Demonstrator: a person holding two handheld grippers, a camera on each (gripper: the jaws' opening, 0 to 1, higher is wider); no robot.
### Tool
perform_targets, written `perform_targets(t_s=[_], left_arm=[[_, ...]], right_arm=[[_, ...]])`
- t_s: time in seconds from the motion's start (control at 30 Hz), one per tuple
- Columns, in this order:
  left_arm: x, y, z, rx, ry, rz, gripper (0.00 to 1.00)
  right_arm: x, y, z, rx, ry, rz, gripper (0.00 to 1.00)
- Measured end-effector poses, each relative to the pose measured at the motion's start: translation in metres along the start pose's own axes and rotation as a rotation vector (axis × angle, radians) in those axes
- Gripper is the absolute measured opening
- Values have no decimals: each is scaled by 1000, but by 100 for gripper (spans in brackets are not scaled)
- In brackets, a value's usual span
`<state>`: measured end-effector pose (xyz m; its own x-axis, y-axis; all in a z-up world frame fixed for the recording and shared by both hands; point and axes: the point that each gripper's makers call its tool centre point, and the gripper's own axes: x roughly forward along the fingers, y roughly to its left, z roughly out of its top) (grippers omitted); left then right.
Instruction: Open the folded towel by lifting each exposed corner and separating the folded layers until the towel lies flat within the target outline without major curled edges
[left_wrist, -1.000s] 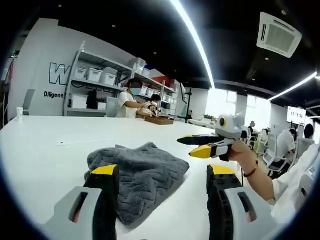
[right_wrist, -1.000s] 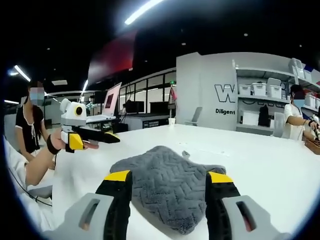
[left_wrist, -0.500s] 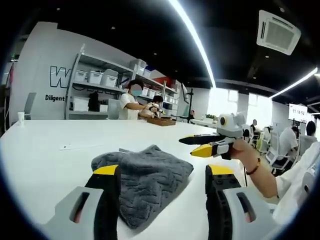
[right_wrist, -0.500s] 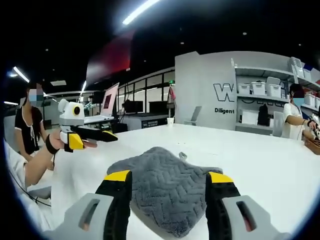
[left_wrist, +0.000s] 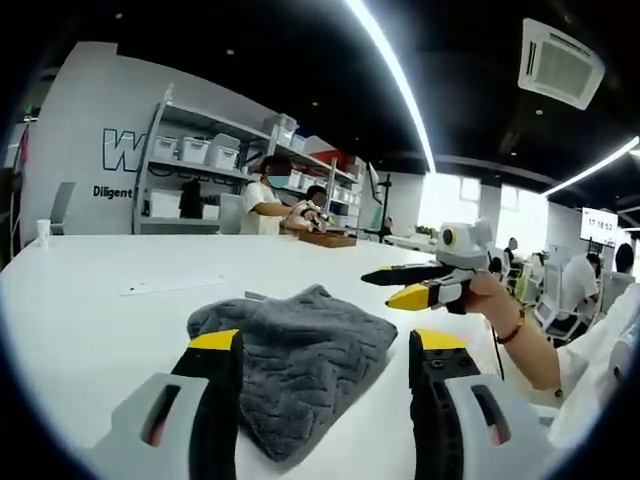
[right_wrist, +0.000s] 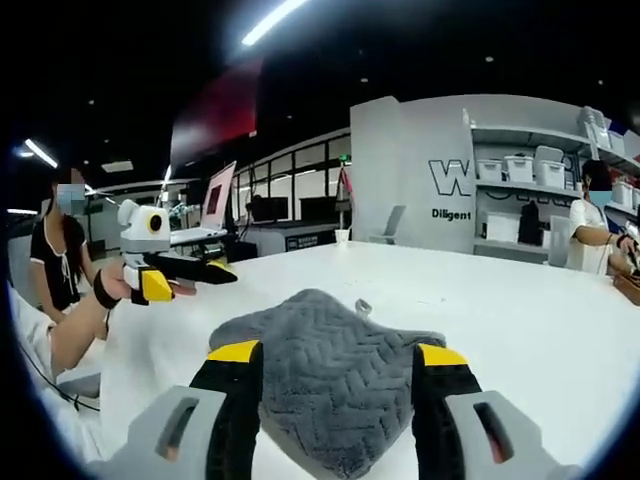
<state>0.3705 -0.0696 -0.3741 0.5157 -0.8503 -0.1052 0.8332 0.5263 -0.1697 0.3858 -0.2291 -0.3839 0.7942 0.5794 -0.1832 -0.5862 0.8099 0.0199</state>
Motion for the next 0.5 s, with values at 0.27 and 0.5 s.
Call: perform_targets(t_s=[0.27, 0.5], left_arm=[[1, 3, -2, 3, 6, 8, 64], [2, 8, 0, -9, -4, 14, 64]], right_arm=[[1, -6, 1, -2, 7, -8, 58], [2, -12, 3, -8, 21, -19, 58]])
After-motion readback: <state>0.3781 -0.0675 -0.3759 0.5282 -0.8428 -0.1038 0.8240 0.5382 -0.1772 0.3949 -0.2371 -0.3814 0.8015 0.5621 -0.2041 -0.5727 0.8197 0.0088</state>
